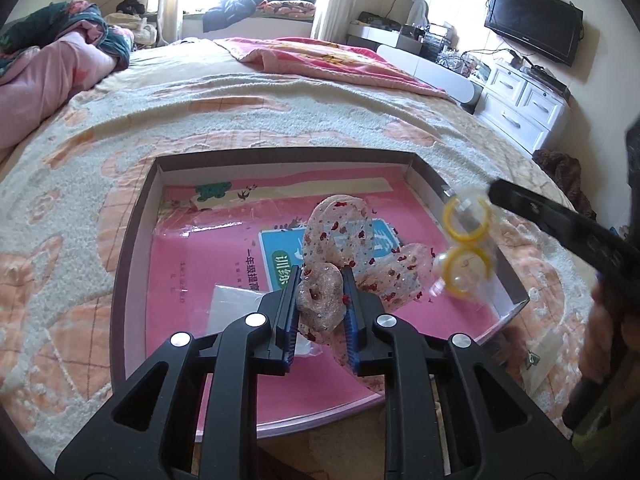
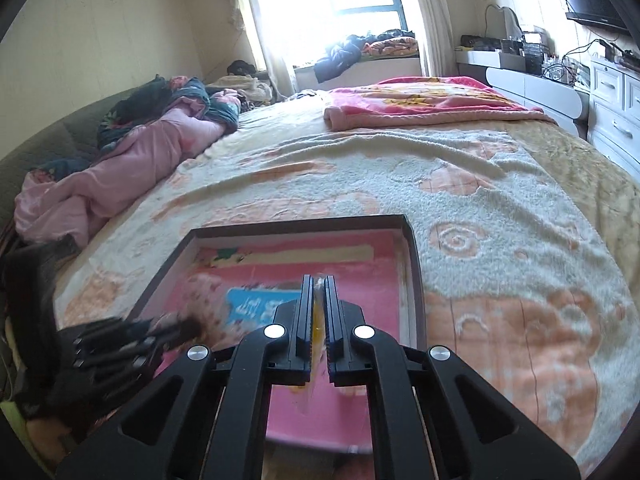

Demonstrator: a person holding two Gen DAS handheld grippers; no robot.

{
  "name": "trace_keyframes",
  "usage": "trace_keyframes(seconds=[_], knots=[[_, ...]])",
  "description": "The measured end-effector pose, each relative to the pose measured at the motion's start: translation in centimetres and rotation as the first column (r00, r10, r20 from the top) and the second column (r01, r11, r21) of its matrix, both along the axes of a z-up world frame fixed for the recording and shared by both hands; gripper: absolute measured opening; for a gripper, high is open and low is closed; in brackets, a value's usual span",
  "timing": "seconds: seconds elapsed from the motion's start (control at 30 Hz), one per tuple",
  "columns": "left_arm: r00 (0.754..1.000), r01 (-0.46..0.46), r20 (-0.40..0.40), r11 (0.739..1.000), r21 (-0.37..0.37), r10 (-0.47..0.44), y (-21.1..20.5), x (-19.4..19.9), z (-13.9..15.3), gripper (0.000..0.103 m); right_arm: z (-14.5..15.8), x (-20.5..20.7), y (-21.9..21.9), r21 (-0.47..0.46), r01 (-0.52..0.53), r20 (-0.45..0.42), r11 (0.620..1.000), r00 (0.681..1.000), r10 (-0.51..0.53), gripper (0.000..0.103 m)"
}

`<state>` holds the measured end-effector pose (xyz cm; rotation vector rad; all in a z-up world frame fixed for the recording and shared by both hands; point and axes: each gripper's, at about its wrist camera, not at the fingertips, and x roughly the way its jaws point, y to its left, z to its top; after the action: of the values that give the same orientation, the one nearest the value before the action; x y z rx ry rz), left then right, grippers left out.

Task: Organize jewelry
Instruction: 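Carry the bow clip into the tray with the left tool while the right tool drops the bangle bag there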

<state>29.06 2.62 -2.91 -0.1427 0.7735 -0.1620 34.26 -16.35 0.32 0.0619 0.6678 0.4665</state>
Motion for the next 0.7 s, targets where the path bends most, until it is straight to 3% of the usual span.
trace_keyframes(seconds=[0.33,0.6,0.7], knots=[[1.000,-0.020,-0.018,1.000,-0.009,0.020,0.9,0.1,-0.6,0.017,-2.2,4.6,1.3,-0.052,0.051,-0.049,0.997,0.997,-0.053,0.005],[0.999,-0.045,-0.004,0.999,-0.002,0.045,1.6,-0.6,-0.4,0.029,-3.8,5.1,0.6,-0.104,0.097,-0.067,0.990,0.992,-0.105,0.008],[0.999,-0.051,0.005,0.999,0.000,0.051,1.9,-0.9,-0.2,0.032,-4.0,4.7,0.3,-0.107,0.106,-0.066,0.989,0.991,-0.113,0.019]])
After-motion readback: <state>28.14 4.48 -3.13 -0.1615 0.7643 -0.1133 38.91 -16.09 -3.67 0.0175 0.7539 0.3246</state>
